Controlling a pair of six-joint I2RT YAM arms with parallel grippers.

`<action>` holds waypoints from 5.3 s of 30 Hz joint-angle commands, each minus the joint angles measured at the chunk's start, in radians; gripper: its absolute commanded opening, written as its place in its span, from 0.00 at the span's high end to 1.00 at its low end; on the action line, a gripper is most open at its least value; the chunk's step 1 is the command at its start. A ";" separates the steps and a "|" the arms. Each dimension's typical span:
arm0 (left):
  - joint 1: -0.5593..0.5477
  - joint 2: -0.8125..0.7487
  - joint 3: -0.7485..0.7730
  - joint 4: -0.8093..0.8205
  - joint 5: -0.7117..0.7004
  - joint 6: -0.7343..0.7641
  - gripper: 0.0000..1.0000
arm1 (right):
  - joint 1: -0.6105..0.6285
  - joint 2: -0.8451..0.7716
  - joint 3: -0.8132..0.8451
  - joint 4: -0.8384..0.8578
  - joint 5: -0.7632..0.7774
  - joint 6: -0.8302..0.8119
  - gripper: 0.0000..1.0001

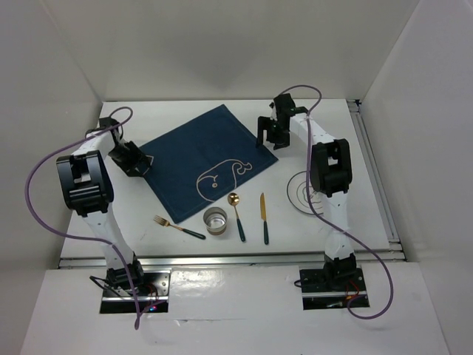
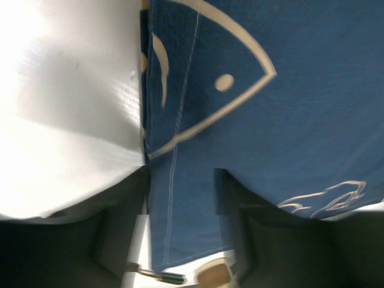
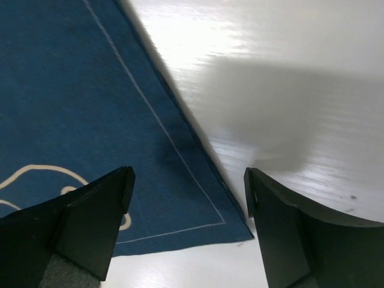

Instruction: Set the dinner table for one person

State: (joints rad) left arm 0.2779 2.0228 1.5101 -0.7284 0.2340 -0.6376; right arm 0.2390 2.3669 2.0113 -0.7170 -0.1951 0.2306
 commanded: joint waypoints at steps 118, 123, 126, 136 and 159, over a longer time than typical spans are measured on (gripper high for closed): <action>-0.353 -0.694 -0.100 -0.172 -0.141 0.187 0.40 | 0.698 -0.566 -0.666 0.142 0.186 0.269 0.44; -0.333 -0.705 -0.111 -0.181 -0.140 0.205 0.43 | 0.707 -0.552 -0.596 0.100 0.201 0.260 0.92; -0.333 -0.714 -0.125 -0.181 -0.140 0.214 0.43 | 0.707 -0.583 -0.536 0.059 0.244 0.251 1.00; -0.333 -0.705 -0.179 -0.158 -0.231 0.194 0.43 | 0.314 -0.427 -0.165 -0.090 0.315 0.227 1.00; -0.614 -0.828 -0.519 -0.174 -0.199 -0.091 0.00 | 0.017 0.069 0.297 -0.078 0.321 0.200 0.97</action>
State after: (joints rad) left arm -0.3092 1.2285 0.9943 -0.8928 0.0547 -0.6598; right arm 0.2501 2.4241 2.2589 -0.8360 0.1280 0.4290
